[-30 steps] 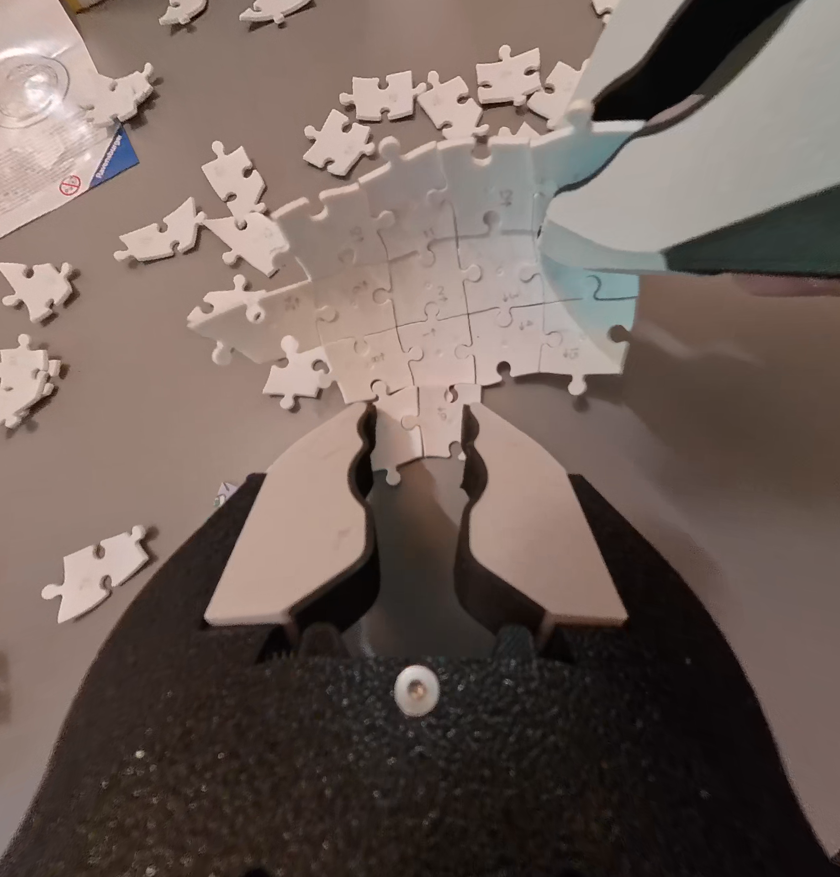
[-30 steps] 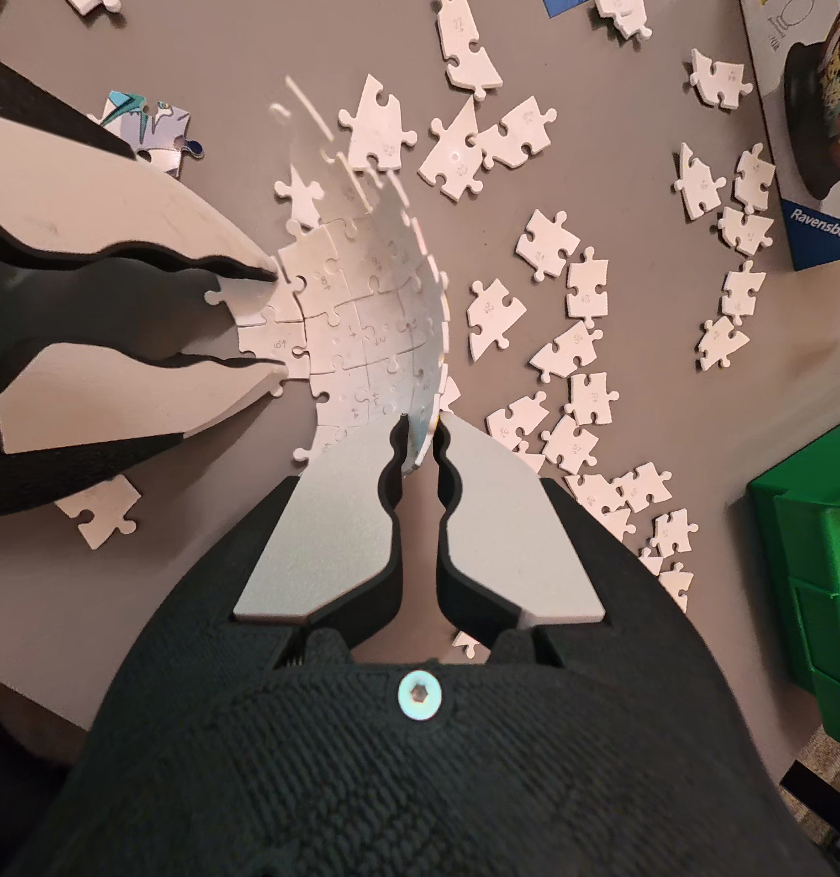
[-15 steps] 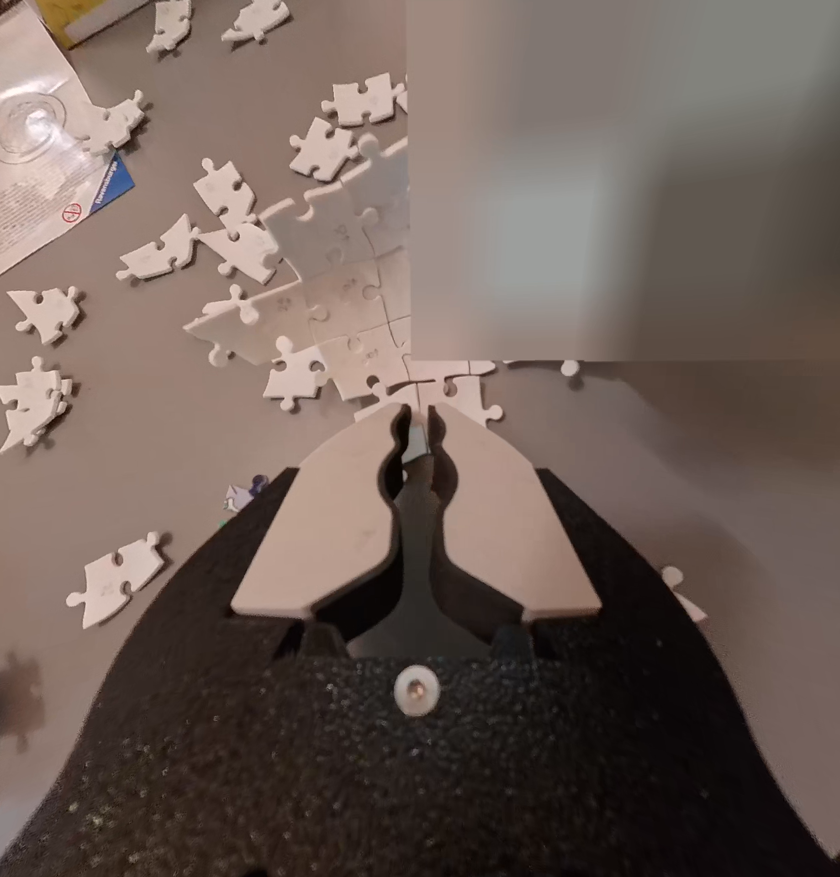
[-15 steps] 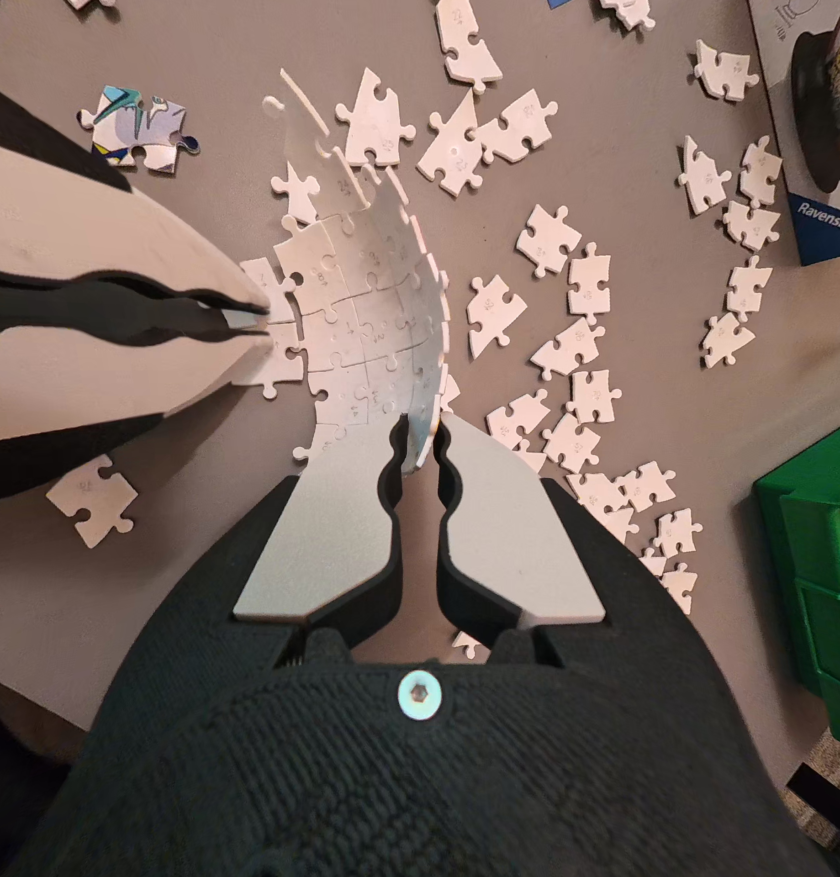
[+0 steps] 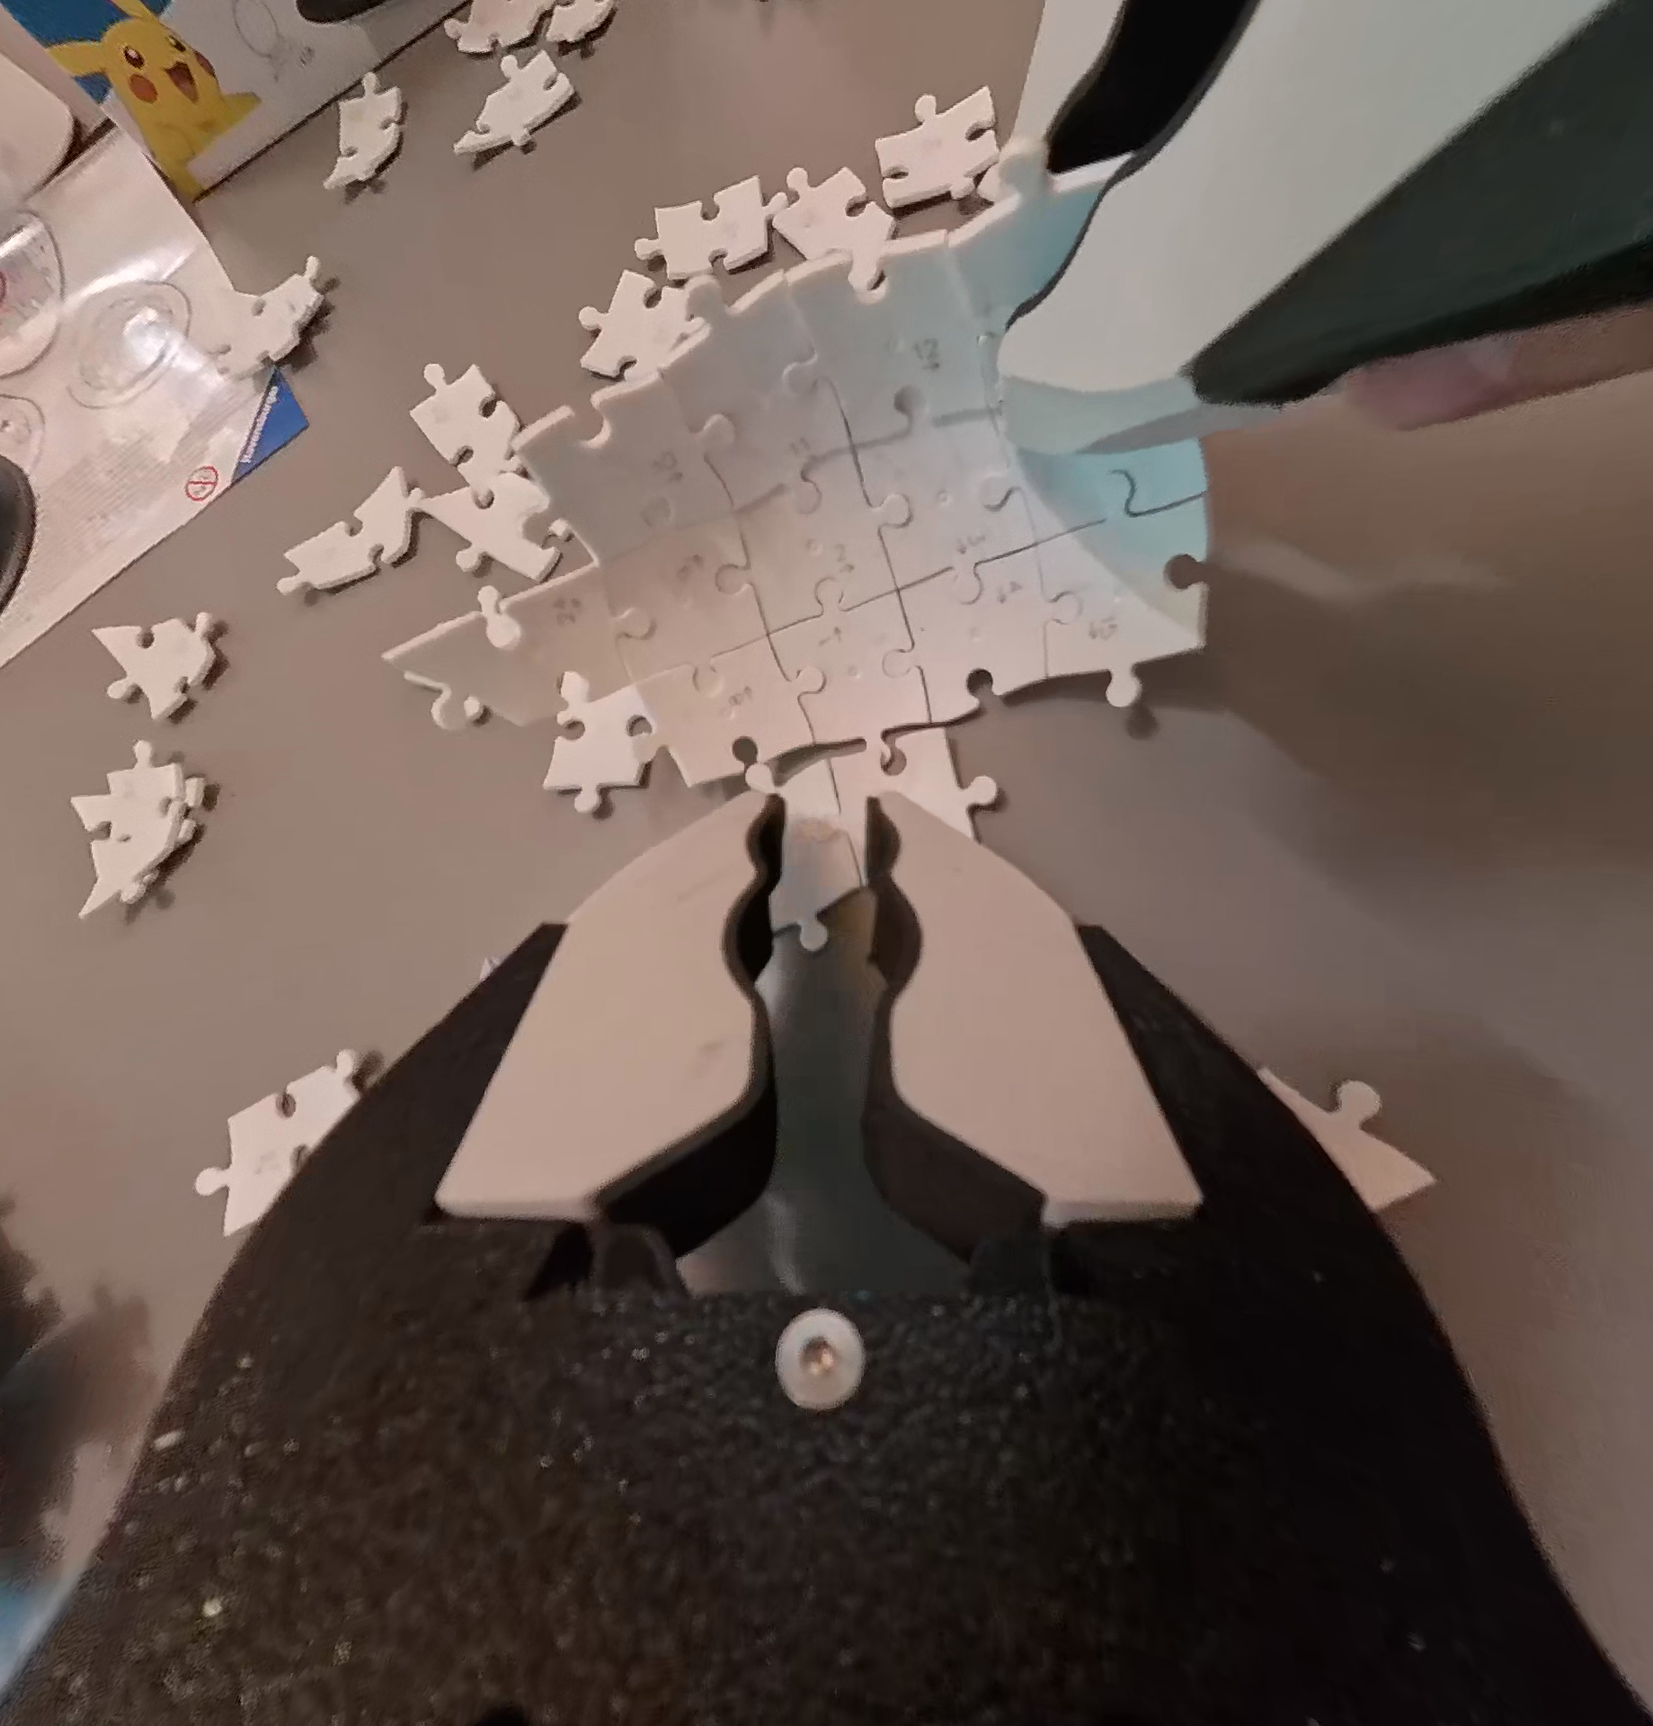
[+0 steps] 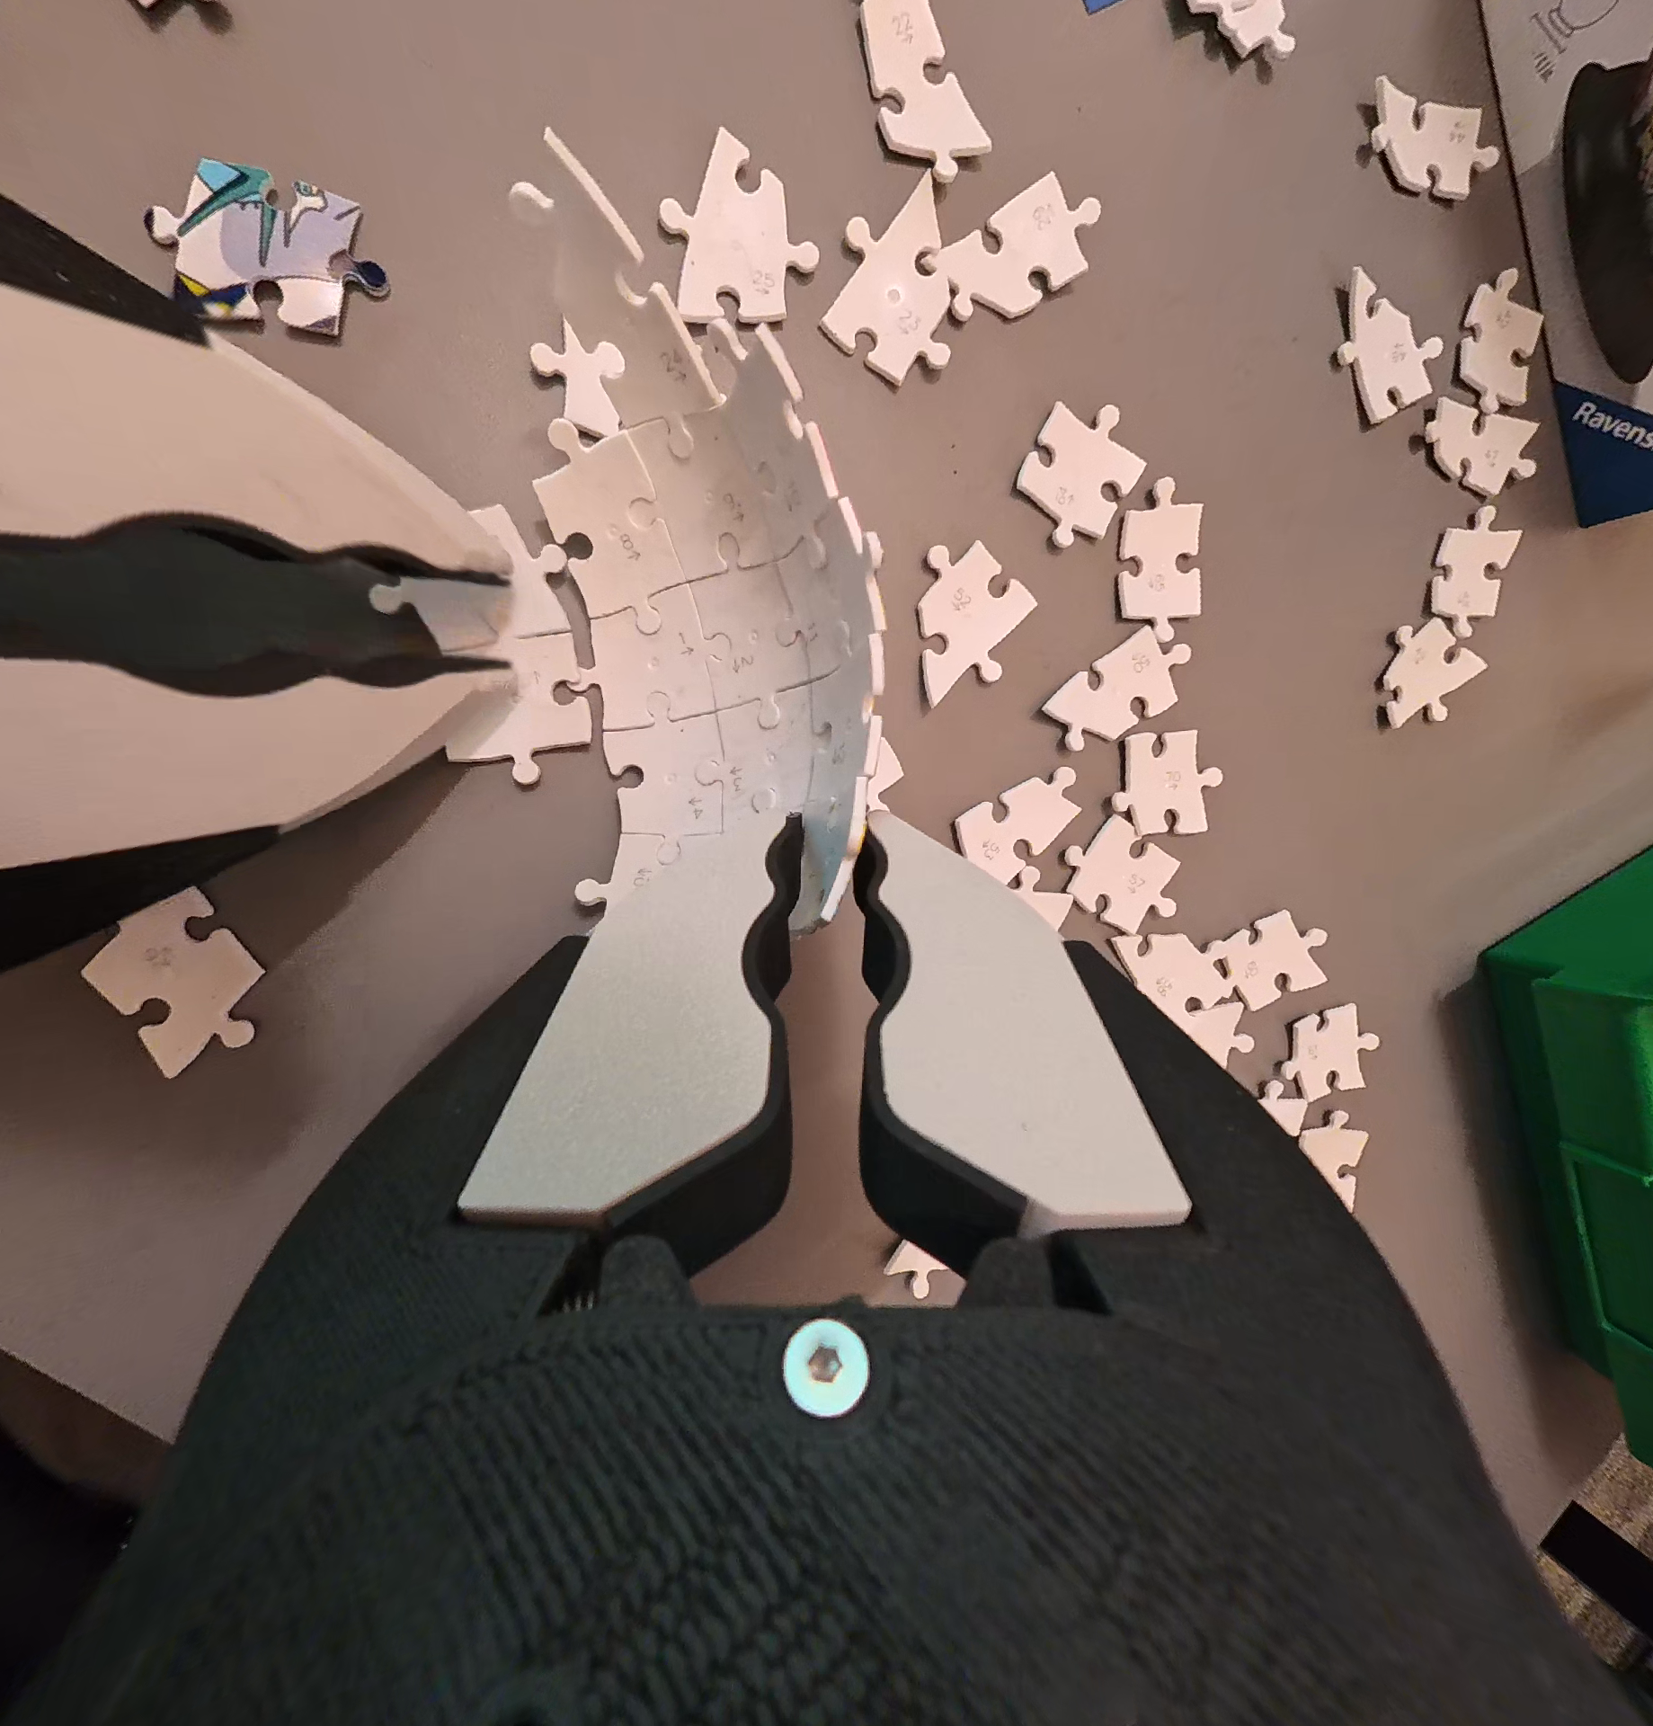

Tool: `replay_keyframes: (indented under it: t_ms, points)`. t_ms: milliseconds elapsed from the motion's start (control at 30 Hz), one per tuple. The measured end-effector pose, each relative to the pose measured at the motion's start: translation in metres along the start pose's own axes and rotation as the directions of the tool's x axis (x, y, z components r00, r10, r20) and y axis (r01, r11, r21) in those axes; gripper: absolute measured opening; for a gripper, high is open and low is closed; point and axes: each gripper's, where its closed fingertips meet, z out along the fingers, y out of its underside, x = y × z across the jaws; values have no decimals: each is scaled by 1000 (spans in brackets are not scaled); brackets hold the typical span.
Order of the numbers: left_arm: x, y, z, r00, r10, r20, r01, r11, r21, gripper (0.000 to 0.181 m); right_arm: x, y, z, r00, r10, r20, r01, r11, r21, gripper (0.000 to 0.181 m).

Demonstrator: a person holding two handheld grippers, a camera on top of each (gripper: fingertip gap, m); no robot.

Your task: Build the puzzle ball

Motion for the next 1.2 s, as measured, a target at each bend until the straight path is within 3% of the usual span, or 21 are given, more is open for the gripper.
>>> replay_keyframes:
  t_ms: [233, 333, 567, 1200]
  points:
    - [-6, 11, -2, 989, -149, 3, 149, 987, -56, 52, 0, 0, 0, 1000, -2, -2, 2, 1000, 0, 10]
    - [-4, 12, -1, 982, -189, -10, 188, 980, -63, 58, 0, 0, 0, 1000, -1, 1, 1, 1000, -1, 10]
    - [2, 9, 0, 987, -149, -55, 147, 988, -49, 41, 0, 1, 1, 1000, 1, -2, -1, 1000, 1, 10]
    - [-6, 0, 2, 998, 55, 9, -55, 998, -6, 31, 0, -3, -2, 998, -37, -45, 37, 999, 9, 10]
